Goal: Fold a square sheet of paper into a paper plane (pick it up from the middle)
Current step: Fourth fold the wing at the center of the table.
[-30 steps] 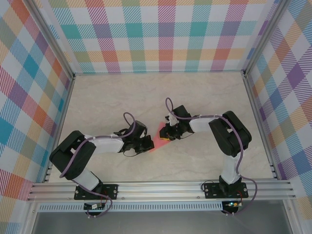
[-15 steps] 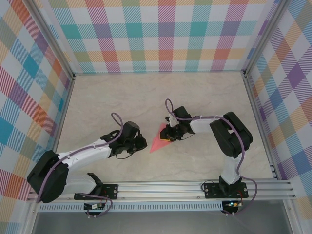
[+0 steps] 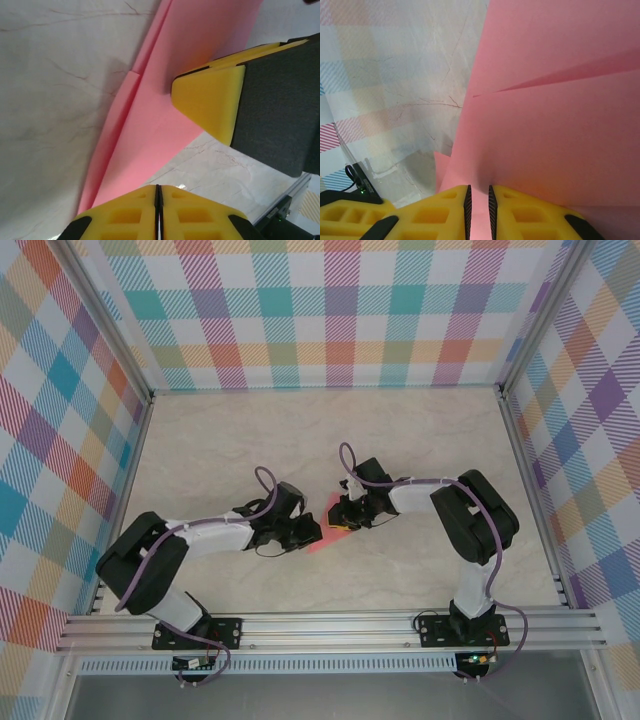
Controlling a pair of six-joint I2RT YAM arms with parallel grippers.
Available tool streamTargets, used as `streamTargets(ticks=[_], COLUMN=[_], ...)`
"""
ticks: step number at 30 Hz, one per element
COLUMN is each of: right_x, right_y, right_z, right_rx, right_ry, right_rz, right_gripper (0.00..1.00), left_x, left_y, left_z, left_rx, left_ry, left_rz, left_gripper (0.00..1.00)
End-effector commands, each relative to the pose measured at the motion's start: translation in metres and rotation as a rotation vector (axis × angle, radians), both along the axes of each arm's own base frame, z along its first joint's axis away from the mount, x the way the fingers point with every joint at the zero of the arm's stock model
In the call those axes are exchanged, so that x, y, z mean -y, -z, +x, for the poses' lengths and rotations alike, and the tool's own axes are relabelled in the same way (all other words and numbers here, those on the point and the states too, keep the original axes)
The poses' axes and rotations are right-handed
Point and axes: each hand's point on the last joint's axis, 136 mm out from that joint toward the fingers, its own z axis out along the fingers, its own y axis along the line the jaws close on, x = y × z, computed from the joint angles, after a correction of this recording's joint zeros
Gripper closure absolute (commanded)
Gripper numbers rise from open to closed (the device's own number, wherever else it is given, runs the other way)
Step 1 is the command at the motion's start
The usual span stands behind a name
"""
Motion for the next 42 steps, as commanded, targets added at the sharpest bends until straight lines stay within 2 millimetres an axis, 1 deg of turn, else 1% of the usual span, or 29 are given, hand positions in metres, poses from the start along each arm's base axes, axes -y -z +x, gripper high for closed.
streamTargets(ticks=[1,5,8,15,23,26,34,36,42], right_x=[0.028,0.028,0.03,0.031,0.033,0.033,0.034,0.034,0.033], right_y=[0.035,0.036,0.037,0.039,0.042,0.042,0.042,0.042,0.039], right_z=[-0.023,-0.024,-0.024,-0.025,-0.025,-0.025,-0.025,-0.026,-0.024], right_rx=[-0.108,-0.112,-0.112,-0.11,-0.112,-0.111,-0.109,-0.108,-0.104], right_ry=[0.035,0.033,0.032,0.032,0.031,0.029,0.03,0.029,0.031], right_rz=[-0.17,-0.174,-0.181,-0.193,-0.205,-0.207,-0.21,-0.211,-0.205], right_gripper=[0.8,0.8,0.8,0.8,0.79,0.79,0.79,0.79,0.79], left_x=[0.012,-0.004,-0.014,-0.032,-0.044,-0.046,-0.06,-0.06,-0.052], left_y=[-0.003,0.019,0.029,0.044,0.051,0.047,0.042,0.036,0.003], left_z=[0.008,0.006,0.001,-0.018,-0.033,-0.034,-0.037,-0.035,-0.018], left_rx=[0.003,-0.033,-0.041,-0.081,-0.114,-0.096,-0.086,-0.07,0.013], left_ry=[0.048,0.014,0.001,-0.006,-0.008,-0.012,-0.016,-0.023,-0.046], left_rz=[-0.036,0.033,0.075,0.119,0.143,0.134,0.193,0.187,0.14], left_gripper=[0.91,0.92,0.92,0.92,0.91,0.91,0.91,0.91,0.89])
